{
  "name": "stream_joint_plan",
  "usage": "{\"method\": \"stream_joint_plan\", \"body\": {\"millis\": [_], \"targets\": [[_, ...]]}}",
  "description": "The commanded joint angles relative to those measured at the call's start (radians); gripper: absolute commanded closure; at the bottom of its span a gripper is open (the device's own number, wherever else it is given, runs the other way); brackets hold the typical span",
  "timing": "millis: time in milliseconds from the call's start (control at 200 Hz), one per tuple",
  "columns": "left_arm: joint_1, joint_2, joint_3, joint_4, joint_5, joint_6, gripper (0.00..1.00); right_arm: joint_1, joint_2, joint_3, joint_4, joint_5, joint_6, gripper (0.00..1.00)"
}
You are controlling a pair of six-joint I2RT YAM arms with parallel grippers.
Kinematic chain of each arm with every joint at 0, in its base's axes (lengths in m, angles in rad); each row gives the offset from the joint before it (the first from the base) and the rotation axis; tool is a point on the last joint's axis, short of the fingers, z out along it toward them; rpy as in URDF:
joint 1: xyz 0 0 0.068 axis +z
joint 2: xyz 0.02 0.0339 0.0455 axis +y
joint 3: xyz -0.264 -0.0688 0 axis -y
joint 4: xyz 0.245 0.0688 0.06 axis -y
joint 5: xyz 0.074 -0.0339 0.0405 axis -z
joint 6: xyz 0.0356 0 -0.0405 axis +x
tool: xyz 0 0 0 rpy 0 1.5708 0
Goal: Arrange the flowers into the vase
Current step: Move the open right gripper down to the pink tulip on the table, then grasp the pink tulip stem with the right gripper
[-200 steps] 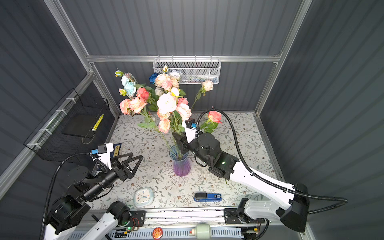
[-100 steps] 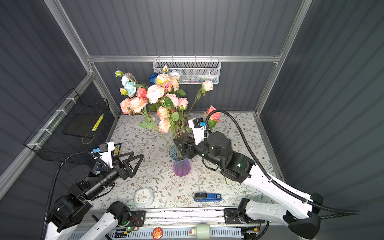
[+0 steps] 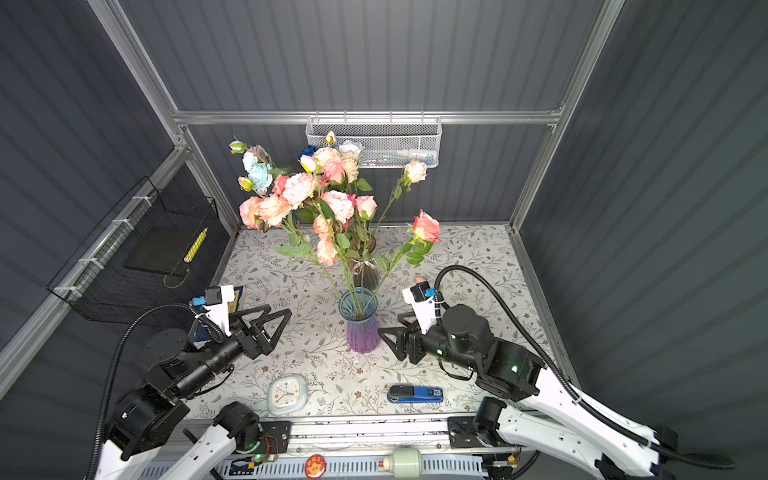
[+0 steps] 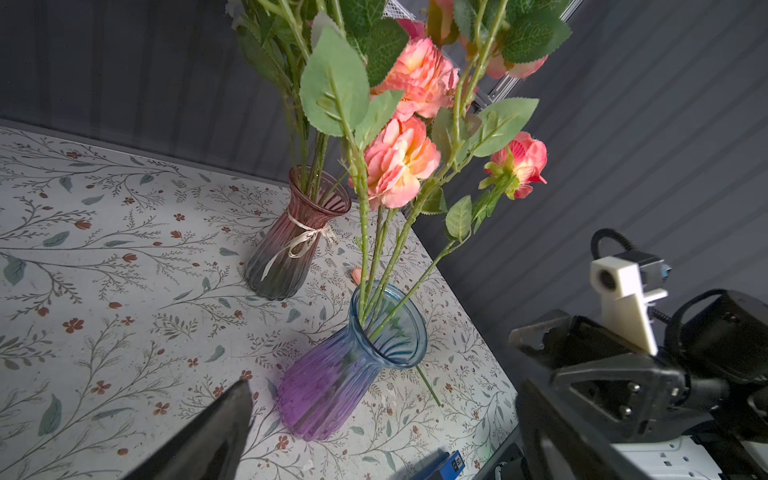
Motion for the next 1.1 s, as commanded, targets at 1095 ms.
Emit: {"method": "stream_joint_plan", "body": {"millis": [1095], "targets": [[-0.003, -0.116, -0.015, -0.058, -0.011, -0.015, 0.0, -0.678, 0.942, 0.15, -0.159, 0.049, -0.007, 0.48]]}}
